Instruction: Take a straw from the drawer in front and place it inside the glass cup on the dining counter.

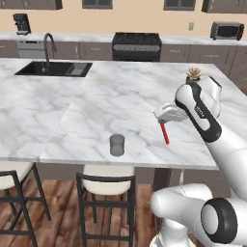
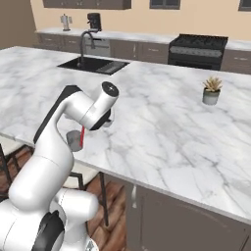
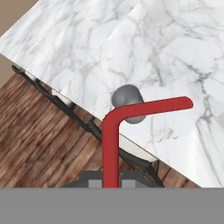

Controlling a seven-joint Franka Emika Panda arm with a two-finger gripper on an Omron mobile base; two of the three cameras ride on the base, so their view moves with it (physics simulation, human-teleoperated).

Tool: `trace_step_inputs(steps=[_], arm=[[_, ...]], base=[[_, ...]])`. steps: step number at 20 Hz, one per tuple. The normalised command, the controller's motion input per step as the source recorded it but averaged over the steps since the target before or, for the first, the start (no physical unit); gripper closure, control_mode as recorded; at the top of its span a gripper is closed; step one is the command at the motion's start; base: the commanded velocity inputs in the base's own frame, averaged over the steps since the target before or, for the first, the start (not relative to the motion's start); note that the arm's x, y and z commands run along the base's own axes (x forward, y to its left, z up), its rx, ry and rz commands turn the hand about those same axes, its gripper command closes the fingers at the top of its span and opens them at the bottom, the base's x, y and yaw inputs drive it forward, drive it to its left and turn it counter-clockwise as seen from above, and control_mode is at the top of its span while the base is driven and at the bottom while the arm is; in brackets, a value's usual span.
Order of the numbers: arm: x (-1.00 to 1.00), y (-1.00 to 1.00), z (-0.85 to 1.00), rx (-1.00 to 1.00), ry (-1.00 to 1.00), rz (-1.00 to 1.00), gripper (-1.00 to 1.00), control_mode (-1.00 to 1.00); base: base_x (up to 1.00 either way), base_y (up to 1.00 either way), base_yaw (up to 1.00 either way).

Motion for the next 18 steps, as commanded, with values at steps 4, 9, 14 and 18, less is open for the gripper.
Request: trace_step_inputs(steps=[4,9,14,18], arm=[[0.00,0.00,0.00,0.00,0.00,0.00,1.00,1.00],[0.00,0.00,0.00,0.00,0.00,0.00,1.00,1.00],[0.00,0.00,0.00,0.00,0.00,0.00,1.00,1.00],[0.00,0.12,-0.06,0.04,0.00,0.00,1.00,-1.00]], base=[[0.15,-0.01,-0.01],[0.30,0.02,-0.09],[0.59,0.31,-0.08],[0.09,0.31,-0.01]])
